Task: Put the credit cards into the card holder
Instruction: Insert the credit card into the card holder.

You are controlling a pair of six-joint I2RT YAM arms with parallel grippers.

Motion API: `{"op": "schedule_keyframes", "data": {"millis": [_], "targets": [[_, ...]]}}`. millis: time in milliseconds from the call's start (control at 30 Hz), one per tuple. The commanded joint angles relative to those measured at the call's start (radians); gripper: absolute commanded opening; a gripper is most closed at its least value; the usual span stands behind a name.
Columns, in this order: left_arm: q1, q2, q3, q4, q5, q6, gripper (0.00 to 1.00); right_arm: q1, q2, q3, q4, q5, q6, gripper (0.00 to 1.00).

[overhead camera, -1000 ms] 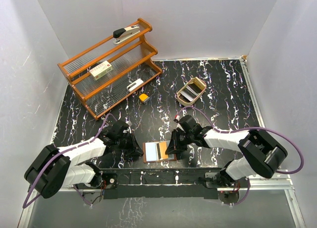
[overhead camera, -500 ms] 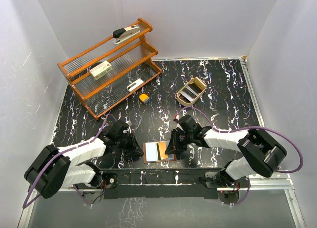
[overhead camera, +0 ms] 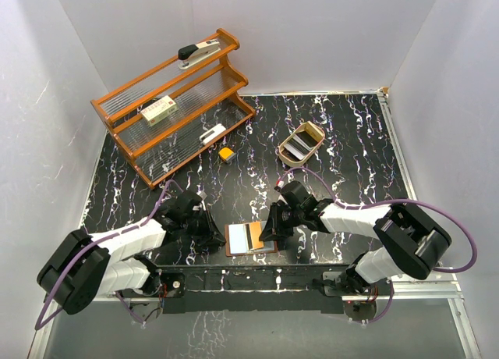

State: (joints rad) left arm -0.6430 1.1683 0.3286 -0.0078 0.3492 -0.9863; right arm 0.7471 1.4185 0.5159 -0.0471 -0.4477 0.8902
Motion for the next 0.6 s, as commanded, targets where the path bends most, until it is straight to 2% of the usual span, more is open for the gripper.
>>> {"op": "schedule_keyframes", "data": {"millis": [0,233,333,567], "targets": [[0.002,-0.013,-0.02,-0.024,0.003,-0.005,0.0,0.009,0.019,0.008,0.042,0.049,0.002,0.02],[0.002,-0.023,-0.023,-0.011,0.01,-0.024,0.0,0.044,0.035,0.027,0.031,0.049,0.003,0.04],[0.002,-0.027,-0.022,-0.014,0.01,-0.025,0.0,0.06,0.042,0.042,0.016,0.06,0.007,0.14],[0.002,-0.04,-0.023,-0.026,0.005,-0.023,0.0,0.068,0.006,0.082,-0.058,0.125,-0.015,0.28]]}}
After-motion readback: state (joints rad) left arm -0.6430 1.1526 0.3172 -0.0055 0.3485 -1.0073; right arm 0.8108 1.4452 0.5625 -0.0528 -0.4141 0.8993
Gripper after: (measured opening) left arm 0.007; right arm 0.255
